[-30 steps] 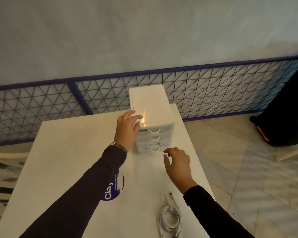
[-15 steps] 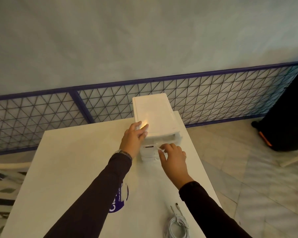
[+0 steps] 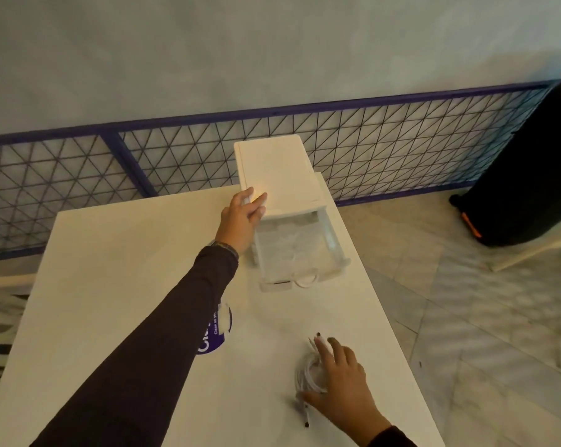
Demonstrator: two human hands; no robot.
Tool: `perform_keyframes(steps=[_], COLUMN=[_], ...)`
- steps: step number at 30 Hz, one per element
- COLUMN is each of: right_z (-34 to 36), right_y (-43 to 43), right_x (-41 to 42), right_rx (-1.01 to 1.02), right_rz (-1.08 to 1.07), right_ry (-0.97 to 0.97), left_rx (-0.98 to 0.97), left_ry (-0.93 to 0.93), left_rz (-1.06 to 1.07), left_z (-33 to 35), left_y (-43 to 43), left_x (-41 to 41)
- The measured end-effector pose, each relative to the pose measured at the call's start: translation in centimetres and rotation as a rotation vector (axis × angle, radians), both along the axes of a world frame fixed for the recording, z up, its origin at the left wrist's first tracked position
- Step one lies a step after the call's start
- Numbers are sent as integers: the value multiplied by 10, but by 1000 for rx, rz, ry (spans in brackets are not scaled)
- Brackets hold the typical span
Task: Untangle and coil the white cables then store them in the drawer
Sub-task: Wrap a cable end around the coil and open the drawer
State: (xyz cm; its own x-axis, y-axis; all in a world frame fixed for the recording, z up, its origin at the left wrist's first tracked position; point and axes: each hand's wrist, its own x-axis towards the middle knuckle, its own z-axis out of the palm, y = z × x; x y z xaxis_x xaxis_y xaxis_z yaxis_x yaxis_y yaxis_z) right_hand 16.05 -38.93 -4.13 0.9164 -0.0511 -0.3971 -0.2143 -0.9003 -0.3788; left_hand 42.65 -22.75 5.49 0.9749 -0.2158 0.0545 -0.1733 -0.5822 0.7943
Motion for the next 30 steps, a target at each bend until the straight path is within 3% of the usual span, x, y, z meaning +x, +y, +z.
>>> perform_keyframes(steps=[2, 5, 11, 16, 20, 25, 30], right_z=[-16, -24, -18, 49, 136, 179, 160], right_y=[3, 8, 8, 7, 5, -6, -8], right_x=[-14, -18, -15, -6, 29, 96, 162], right_rx=[-40, -56, 245, 457, 619, 523, 233], right_rz=[-5, -22, -50, 151, 180, 104, -31], right_ry=[101, 65, 30, -141, -284, -415, -229], left_rx=[10, -6, -12, -2, 12, 36, 25], left_ry=[2, 19, 33, 29, 37, 35, 40], left_rz=[-1, 6, 5, 9, 16, 27, 23], left_z=[1, 1, 1, 1, 2, 4, 3], left_y=[0, 0, 0, 0, -1, -2, -1], left_x=[0, 0, 0, 0, -1, -1, -1])
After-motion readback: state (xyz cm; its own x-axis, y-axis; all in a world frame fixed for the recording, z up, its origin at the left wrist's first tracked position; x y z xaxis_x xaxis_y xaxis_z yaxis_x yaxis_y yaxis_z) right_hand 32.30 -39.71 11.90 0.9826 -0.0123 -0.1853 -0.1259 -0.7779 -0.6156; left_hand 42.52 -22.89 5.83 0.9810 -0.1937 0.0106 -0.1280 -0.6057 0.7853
